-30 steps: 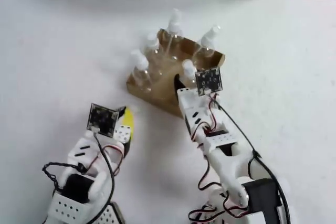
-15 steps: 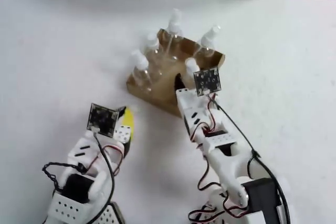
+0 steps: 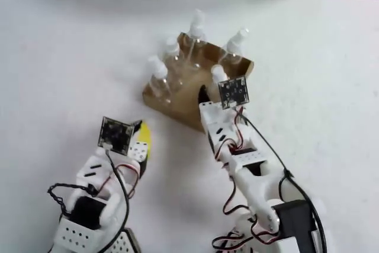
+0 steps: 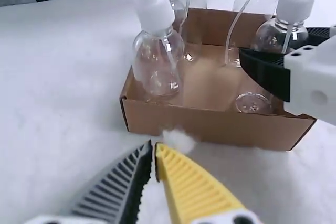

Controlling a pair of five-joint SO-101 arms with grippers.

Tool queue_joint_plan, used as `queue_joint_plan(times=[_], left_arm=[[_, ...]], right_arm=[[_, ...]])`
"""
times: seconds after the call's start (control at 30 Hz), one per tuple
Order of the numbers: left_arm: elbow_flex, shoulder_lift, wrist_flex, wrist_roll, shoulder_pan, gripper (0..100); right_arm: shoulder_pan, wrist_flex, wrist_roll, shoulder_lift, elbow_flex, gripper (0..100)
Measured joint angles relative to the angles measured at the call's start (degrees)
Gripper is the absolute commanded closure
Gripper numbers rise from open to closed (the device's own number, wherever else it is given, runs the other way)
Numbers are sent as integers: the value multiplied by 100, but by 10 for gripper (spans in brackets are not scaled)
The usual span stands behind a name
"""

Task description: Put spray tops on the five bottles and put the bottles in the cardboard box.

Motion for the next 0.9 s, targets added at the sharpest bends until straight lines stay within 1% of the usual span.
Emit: queue_joint_plan(times=[0.07, 0.2, 0.27, 0.67, 0.83, 0.9], left_arm=[[0, 0, 0, 0, 0, 980], [0, 0, 0, 0, 0, 980], [0, 0, 0, 0, 0, 980], [0, 0, 0, 0, 0, 980], [0, 0, 0, 0, 0, 980], [0, 0, 0, 0, 0, 980]], right_arm=[[0, 0, 0, 0, 0, 776], [0, 0, 0, 0, 0, 684], [0, 0, 0, 0, 0, 663], [0, 0, 0, -9, 0, 663], [0, 35, 0, -492, 0, 662], [0, 220, 0, -721, 0, 662]])
